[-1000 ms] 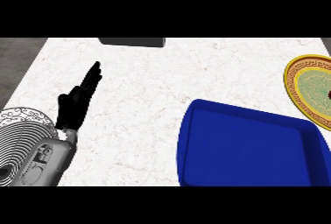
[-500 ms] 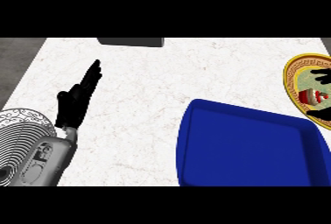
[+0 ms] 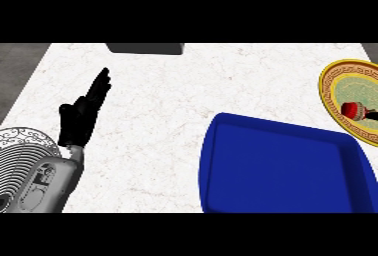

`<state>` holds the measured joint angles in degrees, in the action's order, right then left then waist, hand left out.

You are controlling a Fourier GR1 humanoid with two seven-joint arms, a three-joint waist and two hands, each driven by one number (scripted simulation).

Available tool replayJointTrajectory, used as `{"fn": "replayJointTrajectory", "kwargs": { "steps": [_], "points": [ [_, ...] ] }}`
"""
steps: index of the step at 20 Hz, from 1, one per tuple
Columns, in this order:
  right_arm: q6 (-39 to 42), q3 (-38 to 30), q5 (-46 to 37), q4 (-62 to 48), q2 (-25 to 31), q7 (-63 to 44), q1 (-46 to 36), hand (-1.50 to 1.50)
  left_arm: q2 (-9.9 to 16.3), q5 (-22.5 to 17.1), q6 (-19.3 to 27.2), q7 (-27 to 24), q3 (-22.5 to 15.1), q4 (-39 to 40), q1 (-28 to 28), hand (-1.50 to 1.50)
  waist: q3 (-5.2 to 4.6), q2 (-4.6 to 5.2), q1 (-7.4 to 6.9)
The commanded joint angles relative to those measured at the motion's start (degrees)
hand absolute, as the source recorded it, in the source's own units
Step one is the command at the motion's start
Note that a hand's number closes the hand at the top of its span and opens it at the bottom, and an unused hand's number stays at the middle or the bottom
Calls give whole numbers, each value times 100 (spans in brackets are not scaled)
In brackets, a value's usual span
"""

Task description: Pick the cupcake from the tray and place it in the plate

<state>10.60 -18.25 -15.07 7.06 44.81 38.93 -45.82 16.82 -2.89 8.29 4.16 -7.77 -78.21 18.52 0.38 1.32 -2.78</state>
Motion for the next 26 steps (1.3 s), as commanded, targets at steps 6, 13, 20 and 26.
{"fn": "replayJointTrajectory", "kwargs": {
  "steps": [6,13,20,26],
  "points": [
    [691,-909,850,-368,1179,-211,350,-150,-64,-47,-79,-50,-1,-123,-86,0,20,27,13],
    [1312,-1034,974,-370,1485,174,1033,-150,70,-24,-85,-44,144,-62,-92,0,38,40,52],
    [1478,-1057,985,-305,1626,256,1371,-150,-19,-11,-41,-5,124,-76,-72,0,57,54,18],
    [1643,-1182,1101,-228,1811,280,1574,-150,-30,8,-78,10,49,-218,-219,0,63,24,-5]
  ]
}}
